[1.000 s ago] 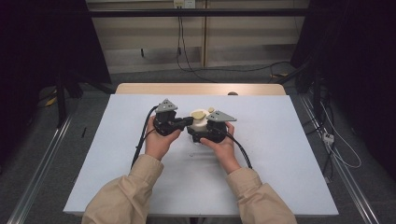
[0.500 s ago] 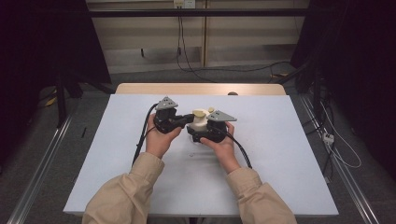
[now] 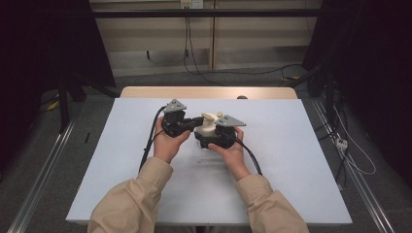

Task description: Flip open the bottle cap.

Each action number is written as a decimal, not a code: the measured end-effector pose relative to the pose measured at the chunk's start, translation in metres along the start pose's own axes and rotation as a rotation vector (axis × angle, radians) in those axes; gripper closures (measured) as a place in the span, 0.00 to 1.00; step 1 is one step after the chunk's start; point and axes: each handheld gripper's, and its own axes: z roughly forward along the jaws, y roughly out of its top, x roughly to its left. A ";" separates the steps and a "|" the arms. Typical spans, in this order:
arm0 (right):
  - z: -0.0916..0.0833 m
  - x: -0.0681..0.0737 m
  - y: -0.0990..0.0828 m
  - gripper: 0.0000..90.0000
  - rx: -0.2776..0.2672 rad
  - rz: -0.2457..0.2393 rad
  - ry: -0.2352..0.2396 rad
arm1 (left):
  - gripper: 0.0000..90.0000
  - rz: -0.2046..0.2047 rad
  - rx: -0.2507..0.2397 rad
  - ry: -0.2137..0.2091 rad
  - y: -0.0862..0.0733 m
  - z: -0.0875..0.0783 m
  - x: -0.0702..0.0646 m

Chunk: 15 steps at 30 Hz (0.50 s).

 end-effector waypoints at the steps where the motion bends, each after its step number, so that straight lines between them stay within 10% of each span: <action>1: 0.000 0.000 0.000 0.07 0.000 0.000 0.000 | 1.00 -0.001 0.001 -0.001 0.000 0.000 0.000; 15: 0.000 0.000 0.000 0.07 -0.001 0.001 -0.002 | 1.00 0.004 -0.002 0.008 0.005 0.000 -0.001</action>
